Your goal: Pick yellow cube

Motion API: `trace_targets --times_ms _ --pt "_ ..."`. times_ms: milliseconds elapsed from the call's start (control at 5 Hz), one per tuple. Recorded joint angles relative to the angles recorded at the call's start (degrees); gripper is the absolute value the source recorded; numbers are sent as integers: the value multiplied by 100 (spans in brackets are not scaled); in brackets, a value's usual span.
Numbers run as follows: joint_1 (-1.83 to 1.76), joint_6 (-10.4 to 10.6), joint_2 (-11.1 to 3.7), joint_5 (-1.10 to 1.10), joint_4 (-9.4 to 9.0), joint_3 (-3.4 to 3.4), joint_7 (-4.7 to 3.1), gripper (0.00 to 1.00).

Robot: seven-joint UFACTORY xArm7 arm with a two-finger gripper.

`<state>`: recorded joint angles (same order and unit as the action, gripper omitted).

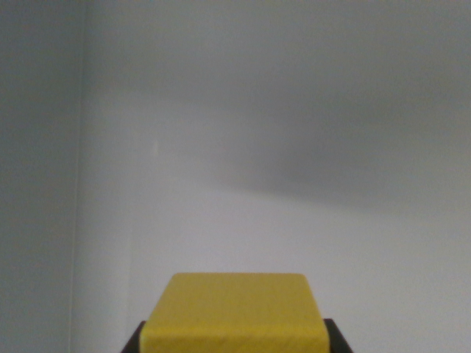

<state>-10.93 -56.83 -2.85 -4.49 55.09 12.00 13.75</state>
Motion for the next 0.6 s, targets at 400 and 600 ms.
trace_targets --times_ms 400,600 --pt "7 -271 120 -17 153 -4 -1 100" --pt "7 -271 120 -17 153 -4 -1 100"
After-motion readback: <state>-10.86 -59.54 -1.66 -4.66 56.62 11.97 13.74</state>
